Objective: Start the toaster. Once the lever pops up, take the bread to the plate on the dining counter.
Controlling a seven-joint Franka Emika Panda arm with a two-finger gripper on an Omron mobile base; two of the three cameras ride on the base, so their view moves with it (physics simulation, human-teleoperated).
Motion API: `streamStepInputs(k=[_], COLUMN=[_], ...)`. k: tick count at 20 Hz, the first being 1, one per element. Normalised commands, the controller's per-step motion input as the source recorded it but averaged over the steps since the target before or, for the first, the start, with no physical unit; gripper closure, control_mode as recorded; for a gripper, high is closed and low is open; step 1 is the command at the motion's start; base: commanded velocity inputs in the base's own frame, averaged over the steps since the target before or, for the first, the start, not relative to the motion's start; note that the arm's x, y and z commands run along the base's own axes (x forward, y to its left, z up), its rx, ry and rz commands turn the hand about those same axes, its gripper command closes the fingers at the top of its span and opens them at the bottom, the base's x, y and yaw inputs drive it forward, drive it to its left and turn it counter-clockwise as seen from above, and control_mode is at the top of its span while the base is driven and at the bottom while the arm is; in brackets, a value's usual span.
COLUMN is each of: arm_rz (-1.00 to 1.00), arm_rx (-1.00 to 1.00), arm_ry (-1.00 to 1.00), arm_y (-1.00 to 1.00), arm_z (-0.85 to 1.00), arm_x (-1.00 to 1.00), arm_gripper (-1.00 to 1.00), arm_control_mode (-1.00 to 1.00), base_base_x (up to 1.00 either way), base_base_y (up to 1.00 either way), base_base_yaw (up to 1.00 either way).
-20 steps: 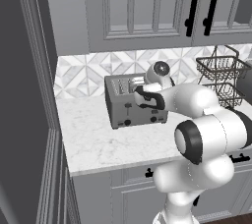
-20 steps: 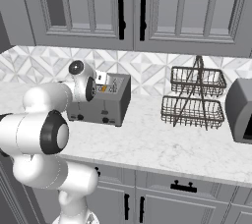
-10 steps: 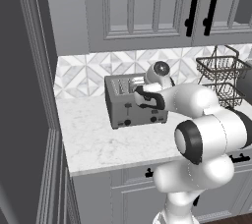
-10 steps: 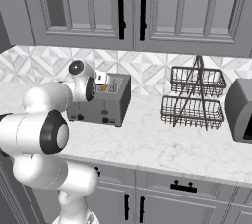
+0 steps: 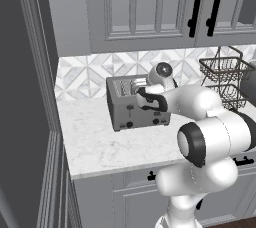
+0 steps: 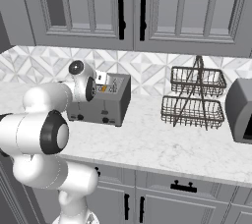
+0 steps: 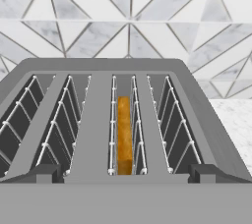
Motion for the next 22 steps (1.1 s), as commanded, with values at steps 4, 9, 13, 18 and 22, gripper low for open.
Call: streamStepInputs(k=[4, 9, 13, 18, 22], arm_rz=[0.00, 0.00, 0.00, 0.00, 0.00], arm_rx=[0.00, 0.00, 0.00, 0.00, 0.00], arm_ry=[0.00, 0.00, 0.00, 0.00, 0.00], arm_y=[0.00, 0.00, 0.00, 0.00, 0.00], arm_z=[0.00, 0.00, 0.00, 0.00, 0.00], arm_x=[0.00, 0.00, 0.00, 0.00, 0.00], arm_gripper=[-1.00, -1.00, -1.00, -1.00, -1.00], arm_control_mode=[-1.00, -1.00, -1.00, -1.00, -1.00], base_base_x=[0.00, 0.00, 0.00, 0.00, 0.00], base_base_y=[0.00, 0.00, 0.00, 0.00, 0.00], base_base_yaw=[0.00, 0.00, 0.00, 0.00, 0.00])
